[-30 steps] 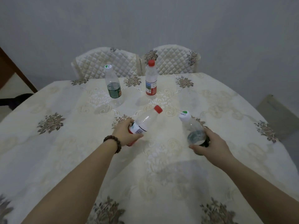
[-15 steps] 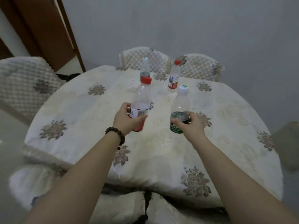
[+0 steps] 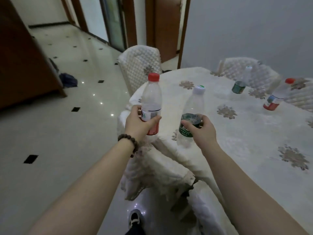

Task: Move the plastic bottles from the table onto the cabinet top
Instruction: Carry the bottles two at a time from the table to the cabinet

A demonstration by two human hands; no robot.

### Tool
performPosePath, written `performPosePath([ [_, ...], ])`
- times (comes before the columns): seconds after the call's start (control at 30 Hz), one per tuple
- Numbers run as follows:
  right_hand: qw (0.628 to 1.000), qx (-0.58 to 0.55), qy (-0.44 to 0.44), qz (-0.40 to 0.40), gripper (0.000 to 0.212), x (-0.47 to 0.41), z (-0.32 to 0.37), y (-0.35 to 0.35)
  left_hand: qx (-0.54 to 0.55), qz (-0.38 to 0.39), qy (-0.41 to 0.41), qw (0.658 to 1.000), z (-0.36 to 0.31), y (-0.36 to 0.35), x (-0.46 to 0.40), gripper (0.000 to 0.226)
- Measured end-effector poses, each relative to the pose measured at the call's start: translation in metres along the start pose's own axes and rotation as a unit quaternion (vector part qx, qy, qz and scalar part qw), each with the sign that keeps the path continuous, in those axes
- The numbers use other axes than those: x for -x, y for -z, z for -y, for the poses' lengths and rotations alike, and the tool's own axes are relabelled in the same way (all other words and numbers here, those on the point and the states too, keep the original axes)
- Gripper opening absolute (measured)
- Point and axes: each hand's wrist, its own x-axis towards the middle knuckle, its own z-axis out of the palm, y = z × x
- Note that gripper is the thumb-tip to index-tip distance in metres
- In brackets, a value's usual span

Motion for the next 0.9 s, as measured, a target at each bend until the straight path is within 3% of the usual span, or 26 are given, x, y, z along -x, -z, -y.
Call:
performPosePath([
  [0.4, 0.97, -0.059, 0.101, 0.211, 0.039, 0.07, 0.094, -0.204, -0.002, -0.241, 0.062, 0.968, 0.045, 0.225, 0.048, 0.06],
  [0.63, 0.935, -0.046, 0.104, 0.336, 0.047, 0.136, 0.117, -0.345, -0.011, -0.341, 0.11, 0.933, 0.108, 0.351, 0.079, 0.059],
  [0.9, 0.909, -0.033, 0.104, 0.402, 0.048, 0.221, 0.145, -0.516, -0.025, -0.417, 0.159, 0.895, 0.194, 0.495, 0.101, 0.056],
])
